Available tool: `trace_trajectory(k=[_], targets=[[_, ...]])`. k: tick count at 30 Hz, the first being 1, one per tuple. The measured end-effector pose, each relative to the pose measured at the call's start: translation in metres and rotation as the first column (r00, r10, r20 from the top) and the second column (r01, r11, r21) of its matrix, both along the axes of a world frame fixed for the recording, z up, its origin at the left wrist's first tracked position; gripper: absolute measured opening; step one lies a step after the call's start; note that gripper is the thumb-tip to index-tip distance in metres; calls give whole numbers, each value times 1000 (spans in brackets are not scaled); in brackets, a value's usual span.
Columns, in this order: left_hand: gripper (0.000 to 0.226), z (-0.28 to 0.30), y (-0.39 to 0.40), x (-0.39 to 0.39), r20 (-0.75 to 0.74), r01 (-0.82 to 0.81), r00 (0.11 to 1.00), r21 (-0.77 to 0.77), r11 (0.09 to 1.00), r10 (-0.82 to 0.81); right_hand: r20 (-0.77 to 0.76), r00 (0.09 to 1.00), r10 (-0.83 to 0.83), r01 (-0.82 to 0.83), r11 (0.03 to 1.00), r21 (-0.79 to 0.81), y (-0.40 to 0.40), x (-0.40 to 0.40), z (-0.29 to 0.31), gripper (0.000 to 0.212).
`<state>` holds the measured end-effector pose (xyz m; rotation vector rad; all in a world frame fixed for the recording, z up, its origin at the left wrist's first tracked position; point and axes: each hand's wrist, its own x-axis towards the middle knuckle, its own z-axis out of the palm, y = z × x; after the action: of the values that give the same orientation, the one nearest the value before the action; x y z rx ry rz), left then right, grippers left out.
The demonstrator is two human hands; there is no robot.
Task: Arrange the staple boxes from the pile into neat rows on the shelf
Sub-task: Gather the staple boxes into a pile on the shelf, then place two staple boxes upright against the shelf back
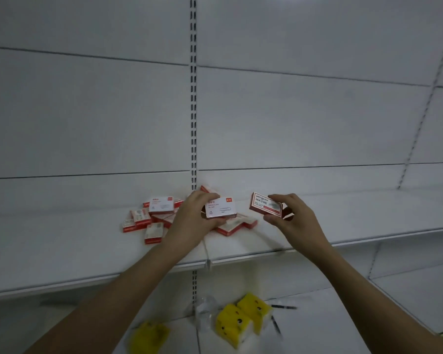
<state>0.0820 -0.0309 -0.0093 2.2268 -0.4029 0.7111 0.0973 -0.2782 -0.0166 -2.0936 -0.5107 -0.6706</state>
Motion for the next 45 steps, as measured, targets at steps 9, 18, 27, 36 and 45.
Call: trace_trajectory(k=[9, 18, 27, 36, 45], targets=[[57, 28, -185, -34, -94, 121, 987, -122, 985, -133, -56, 989, -140, 138, 990, -39, -192, -77, 31, 37], [49, 28, -360, -54, -133, 312, 936, -109, 944, -325, -139, 934, -330, 332, 943, -14, -373, -141, 35, 44], [46, 9, -502, -20, -187, 448, 870, -84, 890, -455, -209, 864, -458, 476, 879, 38, -506, -147, 10, 38], [45, 6, -607, 66, -170, 448, 870, -121, 886, -463, -269, 844, -464, 475, 880, -26, -600, -65, 16, 34], [46, -6, -716, 134, -224, 449, 858, -111, 887, -463, -281, 837, -470, 476, 878, -51, -693, 5, 20, 32]])
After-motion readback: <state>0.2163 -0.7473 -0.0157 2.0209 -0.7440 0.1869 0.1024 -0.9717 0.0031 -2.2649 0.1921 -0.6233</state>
